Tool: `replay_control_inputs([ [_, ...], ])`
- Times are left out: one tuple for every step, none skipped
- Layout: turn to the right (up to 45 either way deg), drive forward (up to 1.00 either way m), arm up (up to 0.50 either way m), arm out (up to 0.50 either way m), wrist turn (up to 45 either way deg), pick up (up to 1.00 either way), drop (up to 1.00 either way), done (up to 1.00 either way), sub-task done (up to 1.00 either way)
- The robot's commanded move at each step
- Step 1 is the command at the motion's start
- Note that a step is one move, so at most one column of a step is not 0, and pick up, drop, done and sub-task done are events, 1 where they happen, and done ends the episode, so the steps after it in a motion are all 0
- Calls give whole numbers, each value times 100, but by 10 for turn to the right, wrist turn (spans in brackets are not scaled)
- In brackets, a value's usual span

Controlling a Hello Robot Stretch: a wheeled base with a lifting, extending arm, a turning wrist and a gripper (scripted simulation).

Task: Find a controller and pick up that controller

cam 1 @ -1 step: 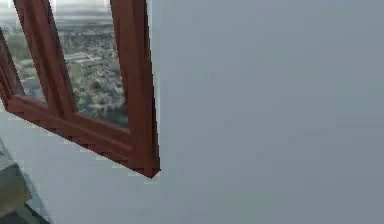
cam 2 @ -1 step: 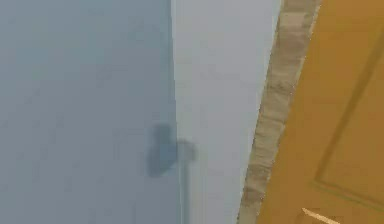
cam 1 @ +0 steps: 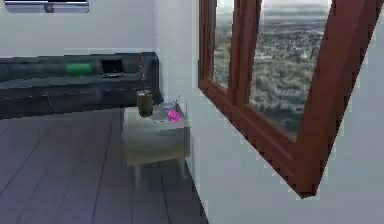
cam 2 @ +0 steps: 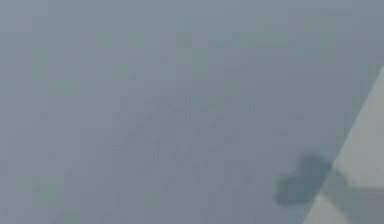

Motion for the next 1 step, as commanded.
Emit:
replay_control_inputs([
  [-450, 0, 0, 0, 0, 0, 0, 0, 0],
])
